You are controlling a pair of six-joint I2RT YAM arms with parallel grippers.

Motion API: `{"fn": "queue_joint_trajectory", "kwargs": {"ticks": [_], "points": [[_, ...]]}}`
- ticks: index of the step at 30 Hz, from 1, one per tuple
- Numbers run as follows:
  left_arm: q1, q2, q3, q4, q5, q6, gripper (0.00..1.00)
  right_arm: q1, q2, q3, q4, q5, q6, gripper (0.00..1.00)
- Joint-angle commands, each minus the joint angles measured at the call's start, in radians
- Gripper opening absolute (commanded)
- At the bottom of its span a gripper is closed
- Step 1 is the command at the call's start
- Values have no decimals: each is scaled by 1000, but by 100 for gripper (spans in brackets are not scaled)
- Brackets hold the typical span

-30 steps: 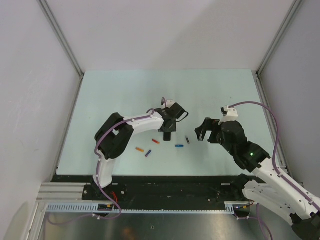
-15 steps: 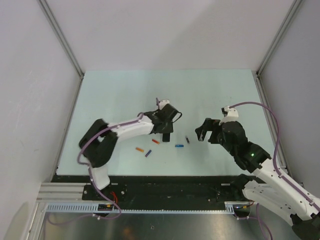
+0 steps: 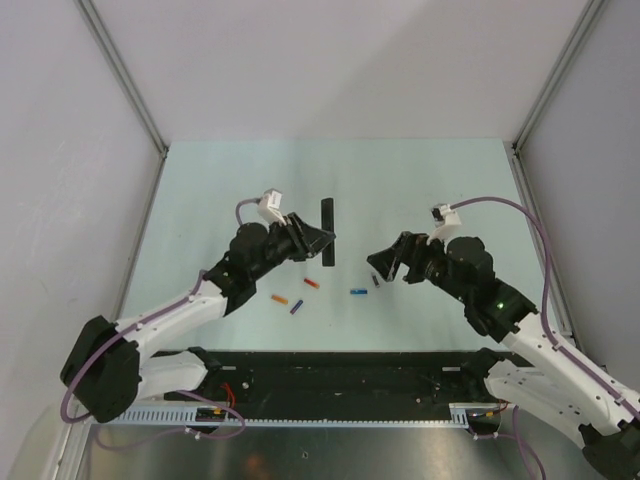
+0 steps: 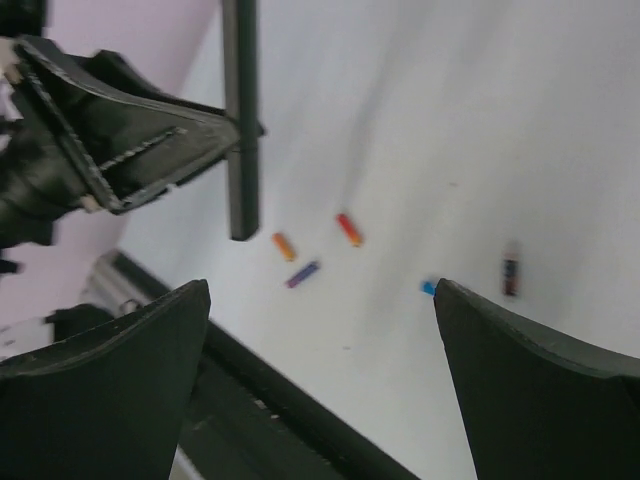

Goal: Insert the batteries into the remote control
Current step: Adjust the remote control.

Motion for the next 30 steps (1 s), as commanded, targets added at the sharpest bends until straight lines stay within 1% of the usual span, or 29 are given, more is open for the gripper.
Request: {"fn": "queue_joint_trajectory", "kwargs": {"ticks": [1, 3, 4, 6, 11, 12, 17, 27, 30], "points": [[-2, -100, -108, 374, 93, -78, 0, 0, 41, -5, 305, -251, 92, 100], [-1, -136, -135, 478, 93, -95, 0, 0, 64, -22, 377, -323, 121, 100], [-1, -145, -144, 503, 102, -105, 0, -3, 75, -31, 438, -346, 133, 100], [1, -165, -164, 569, 115, -115, 0, -2, 113, -34, 508, -397, 158, 100], [1, -168, -211, 740, 135, -186, 0, -2, 172, -51, 651, -472, 213, 100], [1, -167, -213, 753, 141, -194, 0, 0, 188, -53, 686, -489, 222, 100], [1, -156, -215, 784, 165, -227, 0, 7, 212, -53, 752, -512, 233, 100], [1, -116, -196, 819, 213, -275, 0, 13, 265, -53, 873, -550, 267, 94], [1, -114, -196, 821, 214, -281, 0, 19, 290, -45, 879, -555, 267, 92]]}}
